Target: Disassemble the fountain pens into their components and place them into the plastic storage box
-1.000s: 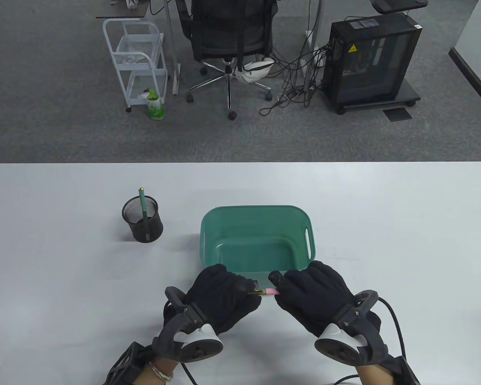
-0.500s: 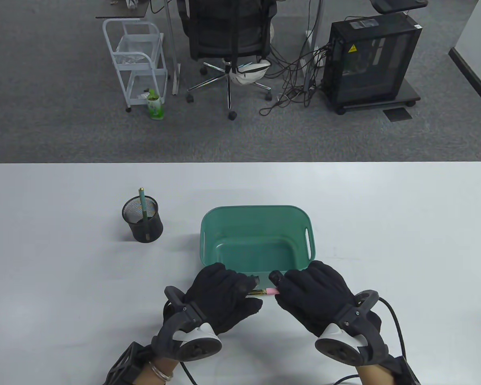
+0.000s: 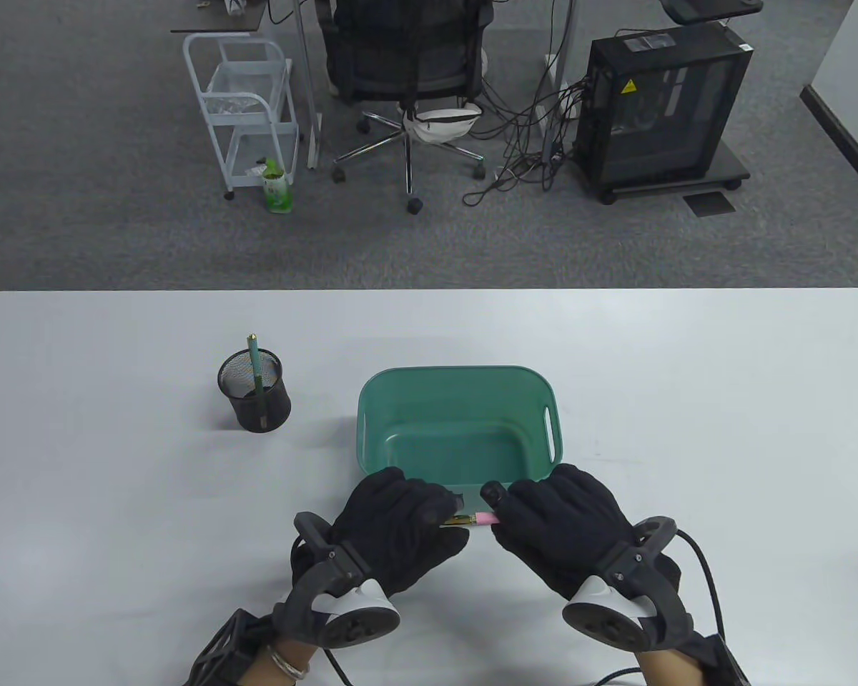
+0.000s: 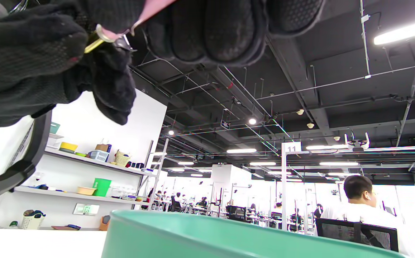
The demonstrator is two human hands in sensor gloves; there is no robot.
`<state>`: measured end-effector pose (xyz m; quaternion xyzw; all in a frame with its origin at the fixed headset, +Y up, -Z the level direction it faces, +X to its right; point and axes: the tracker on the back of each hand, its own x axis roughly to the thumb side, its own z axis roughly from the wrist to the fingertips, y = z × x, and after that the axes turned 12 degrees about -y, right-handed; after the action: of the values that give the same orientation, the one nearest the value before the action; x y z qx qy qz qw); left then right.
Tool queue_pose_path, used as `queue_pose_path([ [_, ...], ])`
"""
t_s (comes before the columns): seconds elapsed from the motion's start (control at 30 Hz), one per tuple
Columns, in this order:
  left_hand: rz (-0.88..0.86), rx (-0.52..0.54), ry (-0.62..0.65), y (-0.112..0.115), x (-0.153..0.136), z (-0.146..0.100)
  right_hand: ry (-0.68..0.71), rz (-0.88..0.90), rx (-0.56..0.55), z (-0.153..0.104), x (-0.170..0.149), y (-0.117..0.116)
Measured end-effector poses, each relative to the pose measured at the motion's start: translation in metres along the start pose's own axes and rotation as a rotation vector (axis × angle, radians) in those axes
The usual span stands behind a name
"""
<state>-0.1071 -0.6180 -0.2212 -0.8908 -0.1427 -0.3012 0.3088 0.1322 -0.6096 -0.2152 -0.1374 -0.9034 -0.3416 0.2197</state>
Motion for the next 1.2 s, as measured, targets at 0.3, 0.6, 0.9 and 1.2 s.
queue_pose_path([
  [0.3,-0.007,0.001,-0.006,0.0006,-0.0007,0.0002,0.003,0.001,0.005,0.0003,0.0006,-0.0009],
  [0.6,-0.016,-0.010,-0.014,0.0012,-0.0021,0.0008,0.007,0.002,0.010,0.0005,0.0015,-0.0020],
  [0.9,-0.021,-0.013,-0.014,0.0013,-0.0032,0.0006,0.005,-0.001,0.006,0.0006,0.0014,-0.0015],
  [1.2,0.010,-0.006,-0.004,0.0010,0.0000,0.0002,0.007,-0.001,0.005,0.0004,0.0016,-0.0016],
])
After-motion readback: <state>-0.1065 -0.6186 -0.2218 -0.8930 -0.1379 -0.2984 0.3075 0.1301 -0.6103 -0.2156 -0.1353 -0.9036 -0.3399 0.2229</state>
